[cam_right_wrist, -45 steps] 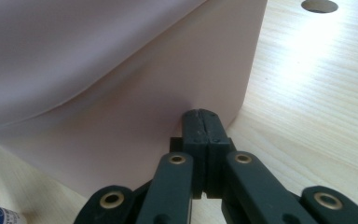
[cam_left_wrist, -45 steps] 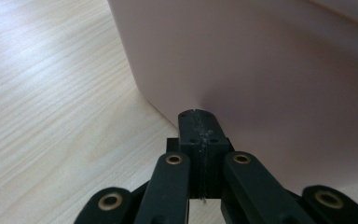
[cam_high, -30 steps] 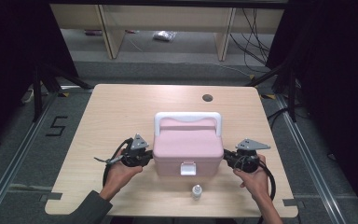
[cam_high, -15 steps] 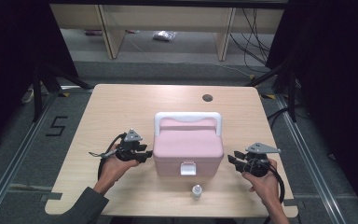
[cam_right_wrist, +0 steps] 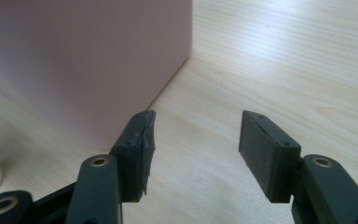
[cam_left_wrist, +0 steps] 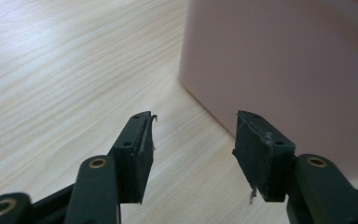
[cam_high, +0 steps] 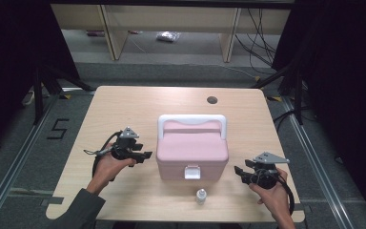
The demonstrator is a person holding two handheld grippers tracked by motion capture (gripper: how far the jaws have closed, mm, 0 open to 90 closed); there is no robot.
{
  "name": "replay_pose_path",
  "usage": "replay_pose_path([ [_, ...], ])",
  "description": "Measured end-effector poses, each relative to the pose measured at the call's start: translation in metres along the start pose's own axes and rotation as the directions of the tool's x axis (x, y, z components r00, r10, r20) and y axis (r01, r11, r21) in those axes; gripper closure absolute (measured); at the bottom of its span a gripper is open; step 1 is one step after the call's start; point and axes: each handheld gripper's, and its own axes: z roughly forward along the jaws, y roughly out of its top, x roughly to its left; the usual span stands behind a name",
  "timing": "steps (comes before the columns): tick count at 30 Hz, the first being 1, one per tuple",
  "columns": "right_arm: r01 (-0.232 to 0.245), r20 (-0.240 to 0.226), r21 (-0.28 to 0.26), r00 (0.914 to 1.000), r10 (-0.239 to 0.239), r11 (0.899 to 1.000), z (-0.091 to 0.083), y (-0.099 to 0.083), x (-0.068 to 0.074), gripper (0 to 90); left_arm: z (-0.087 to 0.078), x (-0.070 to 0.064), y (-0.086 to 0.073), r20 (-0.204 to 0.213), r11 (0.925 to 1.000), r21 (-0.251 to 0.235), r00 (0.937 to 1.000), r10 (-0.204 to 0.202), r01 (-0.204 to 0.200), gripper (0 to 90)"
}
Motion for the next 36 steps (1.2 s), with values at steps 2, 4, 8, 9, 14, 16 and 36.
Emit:
replay_pose_path([
  [2, -0.006, -0.005, 0.003, 1.0000, 0.006, 1.000, -0.003, -0.001, 0.002, 45.6, -0.001, 0.000, 0.002, 0.008, 0.9999, 0.008, 0.9999, 0.012, -0.012, 45.3],
  [4, 0.006, -0.009, 0.003, 0.9999, -0.006, 1.000, -0.003, -0.003, 0.004, 44.5, -0.002, 0.000, 0.004, -0.003, 0.9997, 0.013, 0.9998, 0.022, -0.022, 43.9],
  [8, -0.021, -0.017, 0.020, 0.9996, 0.021, 1.000, -0.006, -0.006, 0.009, 43.3, -0.007, 0.002, 0.010, 0.002, 0.9997, 0.014, 0.9998, 0.021, -0.021, 41.5],
  [9, -0.007, -0.011, 0.012, 0.9999, 0.007, 1.000, -0.006, -0.007, 0.008, 43.1, -0.009, 0.003, 0.012, 0.016, 0.9997, 0.015, 0.9996, 0.022, -0.022, 41.1],
  [14, 0.014, 0.001, 0.020, 0.9999, -0.014, 1.000, -0.010, -0.010, 0.008, 42.0, -0.019, 0.005, 0.021, 0.037, 0.9998, 0.000, 0.9992, 0.018, -0.018, 37.5],
  [16, -0.004, -0.014, 0.020, 0.9999, 0.004, 1.000, -0.010, -0.012, 0.010, 41.8, -0.024, 0.006, 0.025, 0.040, 0.9999, -0.009, 0.9991, 0.011, -0.010, 36.1],
  [36, 0.005, -0.019, 0.028, 0.9998, -0.005, 1.000, -0.016, -0.021, 0.018, 39.9, -0.053, 0.005, 0.050, 0.104, 0.9985, -0.023, 0.9933, 0.051, -0.049, 24.3],
])
